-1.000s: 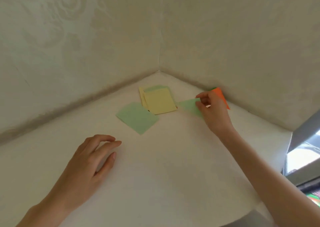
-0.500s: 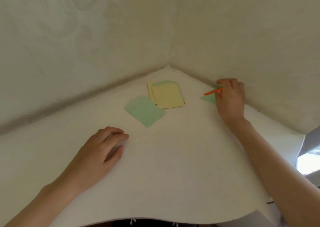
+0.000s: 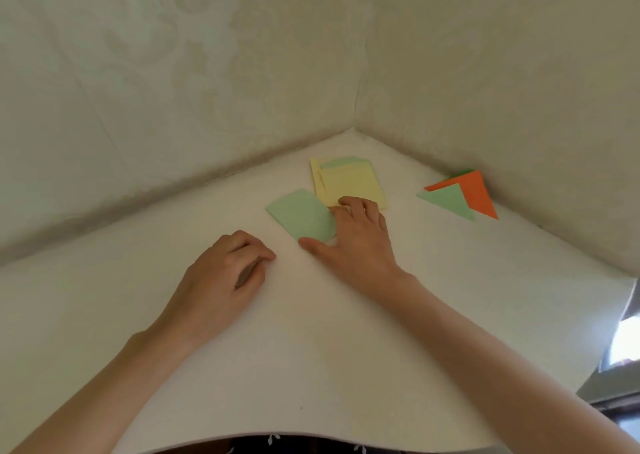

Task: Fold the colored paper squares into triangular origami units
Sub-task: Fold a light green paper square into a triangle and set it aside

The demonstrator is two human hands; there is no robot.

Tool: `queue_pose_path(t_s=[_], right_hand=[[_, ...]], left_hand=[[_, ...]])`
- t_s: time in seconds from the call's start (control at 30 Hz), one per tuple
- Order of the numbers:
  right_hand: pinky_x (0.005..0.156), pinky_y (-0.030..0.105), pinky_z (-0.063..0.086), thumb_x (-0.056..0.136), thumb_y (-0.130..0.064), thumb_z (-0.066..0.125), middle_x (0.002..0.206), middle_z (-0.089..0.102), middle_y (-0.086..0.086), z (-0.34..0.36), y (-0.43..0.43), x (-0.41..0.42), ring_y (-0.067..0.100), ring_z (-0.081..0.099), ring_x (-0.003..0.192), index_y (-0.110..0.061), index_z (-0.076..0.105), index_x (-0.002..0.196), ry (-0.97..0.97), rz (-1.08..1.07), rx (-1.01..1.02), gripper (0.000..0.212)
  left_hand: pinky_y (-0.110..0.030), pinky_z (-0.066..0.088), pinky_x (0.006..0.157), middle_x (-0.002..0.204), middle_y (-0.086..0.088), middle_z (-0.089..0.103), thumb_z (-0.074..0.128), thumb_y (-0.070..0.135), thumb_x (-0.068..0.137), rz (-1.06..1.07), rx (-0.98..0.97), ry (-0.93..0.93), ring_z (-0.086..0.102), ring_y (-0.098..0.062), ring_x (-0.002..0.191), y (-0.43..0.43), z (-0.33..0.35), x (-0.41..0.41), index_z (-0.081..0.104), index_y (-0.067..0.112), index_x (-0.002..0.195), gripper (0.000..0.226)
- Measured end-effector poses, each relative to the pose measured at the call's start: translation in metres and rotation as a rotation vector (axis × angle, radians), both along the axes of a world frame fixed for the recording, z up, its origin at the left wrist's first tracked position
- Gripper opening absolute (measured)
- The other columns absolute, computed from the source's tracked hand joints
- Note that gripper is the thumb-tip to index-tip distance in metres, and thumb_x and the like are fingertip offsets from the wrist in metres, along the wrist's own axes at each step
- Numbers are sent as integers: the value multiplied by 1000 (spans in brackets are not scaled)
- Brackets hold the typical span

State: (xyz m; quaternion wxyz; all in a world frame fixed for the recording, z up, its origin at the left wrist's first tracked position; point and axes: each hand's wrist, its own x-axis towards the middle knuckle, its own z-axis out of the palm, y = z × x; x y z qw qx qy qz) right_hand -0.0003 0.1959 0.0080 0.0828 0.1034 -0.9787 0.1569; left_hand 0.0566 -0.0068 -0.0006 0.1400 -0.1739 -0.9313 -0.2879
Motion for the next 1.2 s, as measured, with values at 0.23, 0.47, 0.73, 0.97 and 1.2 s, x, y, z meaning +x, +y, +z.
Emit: queue_pose_path(t_s=[0.23, 0.47, 0.73, 0.97, 1.2], right_hand=[[102, 32, 29, 75, -42, 73, 126, 47, -1, 8, 3, -2, 21, 34, 120, -20, 40, 130, -129, 24, -332, 68], [92, 19, 38, 74, -7, 74, 111, 43, -5, 8, 5, -5, 16, 42, 107, -28, 31, 139, -238, 86, -635, 81], [99, 24, 28, 87, -27, 63, 130, 39, 6, 7, 4, -2, 22, 34, 118, -15, 44, 134, -53, -89, -340, 52], [87, 31, 34, 91, -31, 56, 107, 54, 4, 3, 9, -18, 25, 39, 105, -16, 63, 102, -39, -166, -230, 20], [55, 31, 42, 89, -10, 57, 81, 63, 0, 23, 7, 7, 18, 53, 68, -12, 56, 88, 704, 155, -378, 3]], left_hand=[[-33, 48, 77, 100, 13, 58, 32, 40, 85, -13, 16, -9, 55, -10, 93, 1, 0, 1, 68, 19, 98, 44], [-32, 49, 77, 101, 14, 56, 33, 39, 86, -7, 27, -6, 55, -10, 93, 0, 0, 1, 67, 19, 100, 42], [-36, 49, 85, 101, 15, 54, 33, 42, 84, 7, 138, -46, 57, -7, 94, 0, 1, -1, 66, 16, 104, 46], [-35, 49, 84, 101, 15, 54, 35, 40, 86, 2, 87, -30, 57, -10, 95, 0, -1, -1, 66, 17, 104, 43], [-8, 44, 75, 115, 18, 51, 68, 35, 81, 133, 422, -76, 61, 1, 88, 5, 7, 3, 42, 33, 128, 53]])
